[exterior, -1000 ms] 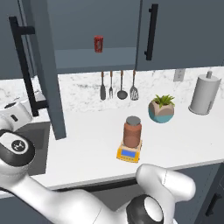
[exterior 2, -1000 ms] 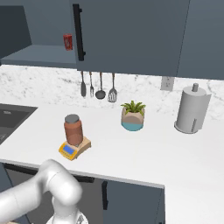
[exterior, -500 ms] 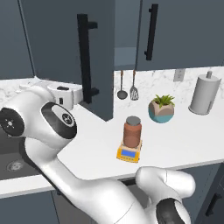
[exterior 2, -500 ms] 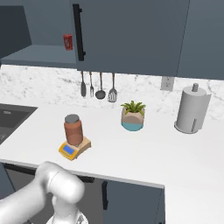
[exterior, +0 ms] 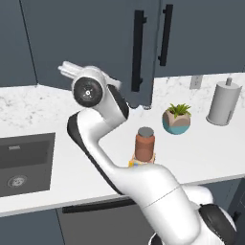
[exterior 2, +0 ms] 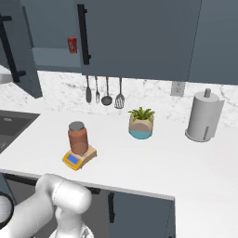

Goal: Pick the honey bottle and place it on the digital scale for weighing, and close the cabinet.

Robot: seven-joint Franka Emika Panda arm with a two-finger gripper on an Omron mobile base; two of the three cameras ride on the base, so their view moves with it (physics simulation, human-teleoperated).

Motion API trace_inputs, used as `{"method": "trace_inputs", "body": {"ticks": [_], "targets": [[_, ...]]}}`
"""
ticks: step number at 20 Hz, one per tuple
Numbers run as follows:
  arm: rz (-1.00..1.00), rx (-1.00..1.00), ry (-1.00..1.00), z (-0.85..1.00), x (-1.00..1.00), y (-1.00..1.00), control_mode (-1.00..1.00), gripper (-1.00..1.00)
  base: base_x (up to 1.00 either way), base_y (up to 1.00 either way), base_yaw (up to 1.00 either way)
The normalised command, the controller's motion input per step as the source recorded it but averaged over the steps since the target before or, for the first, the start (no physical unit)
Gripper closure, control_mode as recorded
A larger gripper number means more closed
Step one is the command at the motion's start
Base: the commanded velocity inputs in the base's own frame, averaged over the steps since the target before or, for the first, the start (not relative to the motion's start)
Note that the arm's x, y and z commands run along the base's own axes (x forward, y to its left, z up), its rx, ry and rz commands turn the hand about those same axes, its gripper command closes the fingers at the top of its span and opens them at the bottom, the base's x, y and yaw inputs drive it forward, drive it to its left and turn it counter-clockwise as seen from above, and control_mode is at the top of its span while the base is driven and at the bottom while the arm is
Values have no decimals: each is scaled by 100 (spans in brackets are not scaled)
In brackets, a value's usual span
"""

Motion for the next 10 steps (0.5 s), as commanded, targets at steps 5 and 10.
{"method": "trace_inputs", "body": {"ticks": [5, 10], "targets": [[17, 5, 7, -5, 97, -26, -100, -100, 0, 0, 0], [9, 0, 0, -3, 88, -6, -100, -100, 0, 0, 0]]}}
